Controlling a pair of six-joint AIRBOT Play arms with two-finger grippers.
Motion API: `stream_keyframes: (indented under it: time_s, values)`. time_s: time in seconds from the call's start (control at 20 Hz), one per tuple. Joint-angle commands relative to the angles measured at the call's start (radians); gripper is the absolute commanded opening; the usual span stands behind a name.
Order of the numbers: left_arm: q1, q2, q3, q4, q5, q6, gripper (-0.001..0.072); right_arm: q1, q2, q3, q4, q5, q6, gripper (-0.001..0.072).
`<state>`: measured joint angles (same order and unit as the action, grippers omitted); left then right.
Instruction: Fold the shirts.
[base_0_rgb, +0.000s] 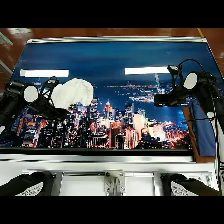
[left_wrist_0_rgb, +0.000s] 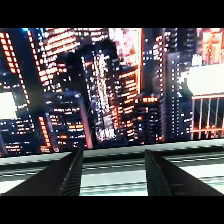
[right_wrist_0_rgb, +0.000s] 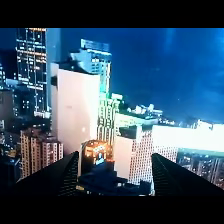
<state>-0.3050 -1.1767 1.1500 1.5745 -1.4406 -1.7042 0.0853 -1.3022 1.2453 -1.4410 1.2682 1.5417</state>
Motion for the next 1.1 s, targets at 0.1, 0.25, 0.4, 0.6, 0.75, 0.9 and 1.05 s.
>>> stream_keyframes:
  time_s: [0.1,0.25,0.4,0.6,0.75,0.9,1.05]
  values:
    - [-0.001,0.0,0.0,0.0,0.0,0.0,0.0448,0.001,-0.001,0.001,0.0,0.0,0.0,0.0574]
    - [-0.001,0.0,0.0,0.0,0.0,0.0,0.0448,0.001,-0.001,0.001,0.0,0.0,0.0,0.0574]
    - [-0.001,0.0,0.0,0.0,0.0,0.0,0.0448,0.001,-0.001,0.001,0.0,0.0,0.0,0.0574]
    - [-0.001,0.0,0.0,0.0,0.0,0.0,0.0448,0.001,-0.001,0.001,0.0,0.0,0.0,0.0573]
    - [-0.001,-0.002,0.0,-0.004,0.004,-0.003,0.0448,0.001,-0.001,0.001,0.005,-0.011,0.002,0.0573]
    - [-0.001,-0.004,0.0,-0.004,0.012,-0.003,0.0448,0.001,-0.001,0.001,0.013,-0.023,0.002,0.0573]
    - [-0.001,-0.004,0.0,-0.004,0.012,-0.003,0.0448,0.001,-0.001,0.001,0.011,-0.022,0.001,0.0573]
